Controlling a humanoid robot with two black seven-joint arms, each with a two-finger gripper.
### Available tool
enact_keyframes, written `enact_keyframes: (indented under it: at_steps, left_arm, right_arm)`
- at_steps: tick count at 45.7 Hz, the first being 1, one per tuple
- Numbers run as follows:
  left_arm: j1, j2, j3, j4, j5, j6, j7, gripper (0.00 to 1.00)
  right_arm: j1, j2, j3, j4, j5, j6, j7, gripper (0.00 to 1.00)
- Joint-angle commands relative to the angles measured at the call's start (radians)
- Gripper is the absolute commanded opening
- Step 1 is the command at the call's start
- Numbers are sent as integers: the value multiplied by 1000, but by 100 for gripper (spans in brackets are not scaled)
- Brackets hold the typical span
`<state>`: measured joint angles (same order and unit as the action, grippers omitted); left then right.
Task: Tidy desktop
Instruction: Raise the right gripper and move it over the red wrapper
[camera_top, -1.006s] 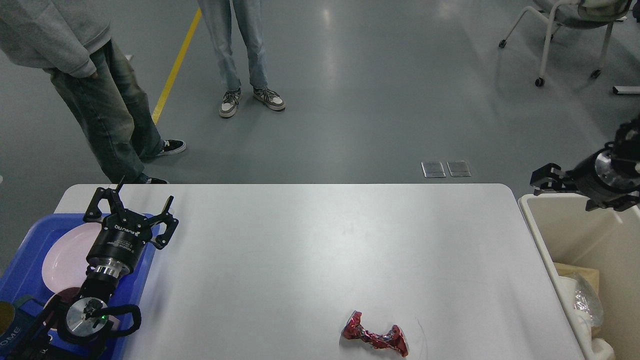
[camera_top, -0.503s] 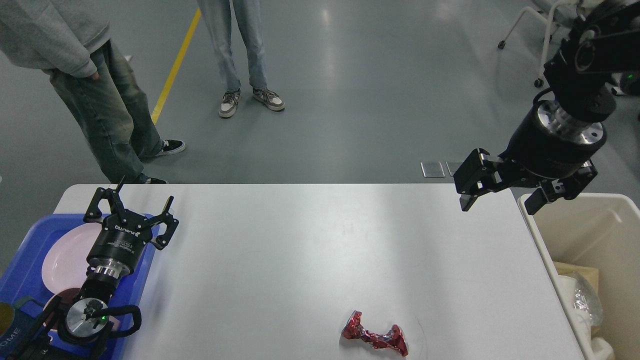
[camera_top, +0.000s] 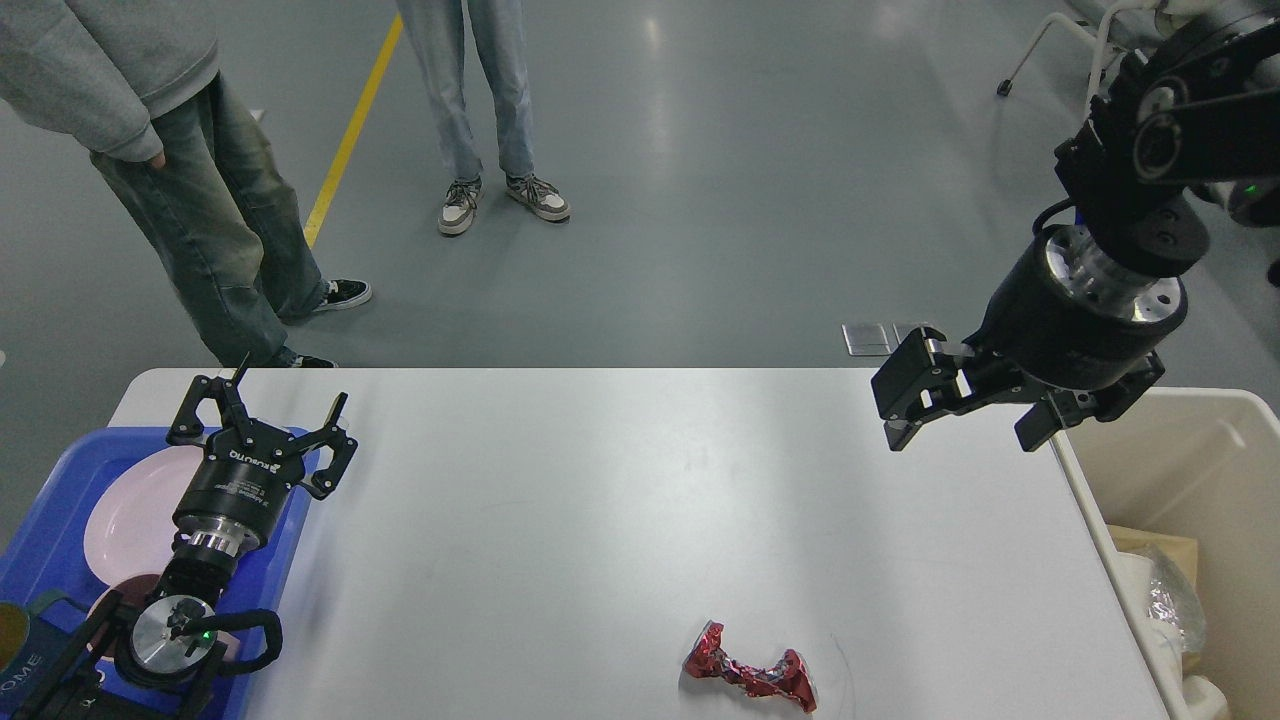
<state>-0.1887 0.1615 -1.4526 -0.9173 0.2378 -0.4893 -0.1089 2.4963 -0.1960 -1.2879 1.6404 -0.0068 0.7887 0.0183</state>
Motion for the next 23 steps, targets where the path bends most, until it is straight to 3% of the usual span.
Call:
enact_keyframes:
  at_steps: [1, 17, 23]
  left_arm:
    - [-2, 0, 0, 0, 0, 0, 0, 96]
    - [0, 0, 0, 0, 0, 0, 0, 96]
    - [0, 0, 0, 0, 0, 0, 0, 96]
  right_arm:
    - [-27, 10, 22, -7, 1, 7, 0, 100]
    - [-76, 21, 90, -7, -90, -2, 8, 100]
    - [-115, 21, 174, -1, -271, -88, 11, 100]
